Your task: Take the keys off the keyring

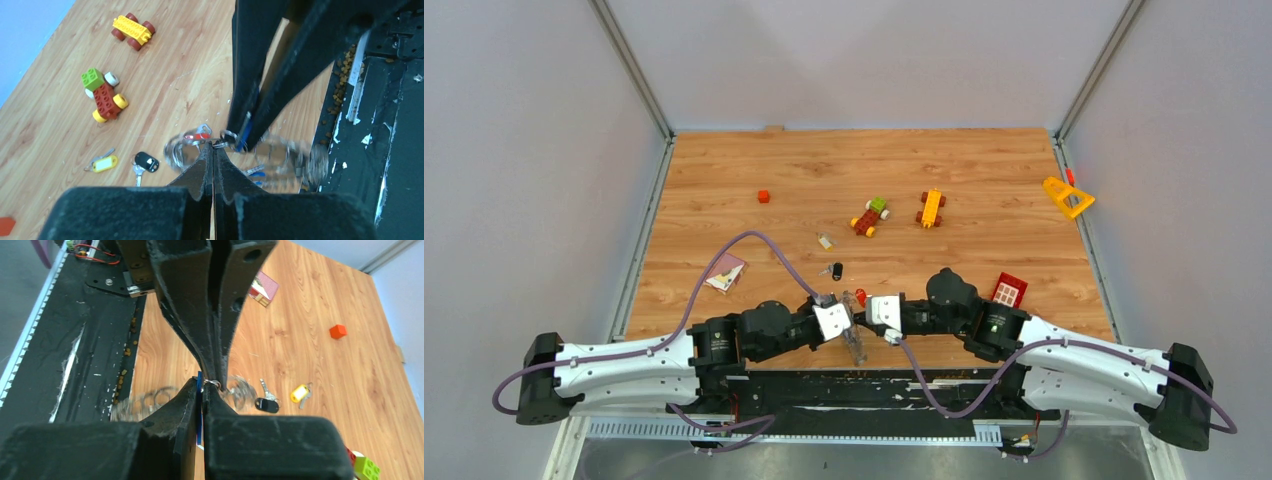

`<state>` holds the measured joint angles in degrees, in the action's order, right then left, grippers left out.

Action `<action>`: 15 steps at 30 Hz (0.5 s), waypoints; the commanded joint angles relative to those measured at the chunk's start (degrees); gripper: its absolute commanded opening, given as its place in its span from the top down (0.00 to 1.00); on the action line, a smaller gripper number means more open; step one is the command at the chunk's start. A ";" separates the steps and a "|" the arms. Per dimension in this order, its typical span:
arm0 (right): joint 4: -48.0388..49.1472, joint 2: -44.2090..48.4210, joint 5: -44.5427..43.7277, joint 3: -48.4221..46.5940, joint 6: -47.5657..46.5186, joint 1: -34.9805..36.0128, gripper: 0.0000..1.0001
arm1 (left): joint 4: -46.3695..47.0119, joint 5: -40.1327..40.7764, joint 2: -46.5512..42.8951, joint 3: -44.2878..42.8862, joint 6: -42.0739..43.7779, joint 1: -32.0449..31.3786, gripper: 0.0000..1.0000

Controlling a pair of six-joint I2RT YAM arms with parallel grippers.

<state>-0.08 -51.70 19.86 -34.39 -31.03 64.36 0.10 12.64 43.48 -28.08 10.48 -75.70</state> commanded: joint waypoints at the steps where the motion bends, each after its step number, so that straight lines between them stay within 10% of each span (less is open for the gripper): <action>1: 4.24 -1.07 5.43 -2.86 -0.15 0.66 1.00 | 5.23 -1.79 0.22 -4.52 1.29 -0.41 1.00; 15: 8.96 3.54 -0.08 1.23 0.24 0.68 1.00 | 7.65 -1.89 -3.11 -1.89 0.15 -0.41 1.00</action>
<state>2.50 -52.12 22.11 -33.98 -30.57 64.75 3.64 10.98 43.40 -30.63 11.22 -75.90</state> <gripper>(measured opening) 0.047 0.003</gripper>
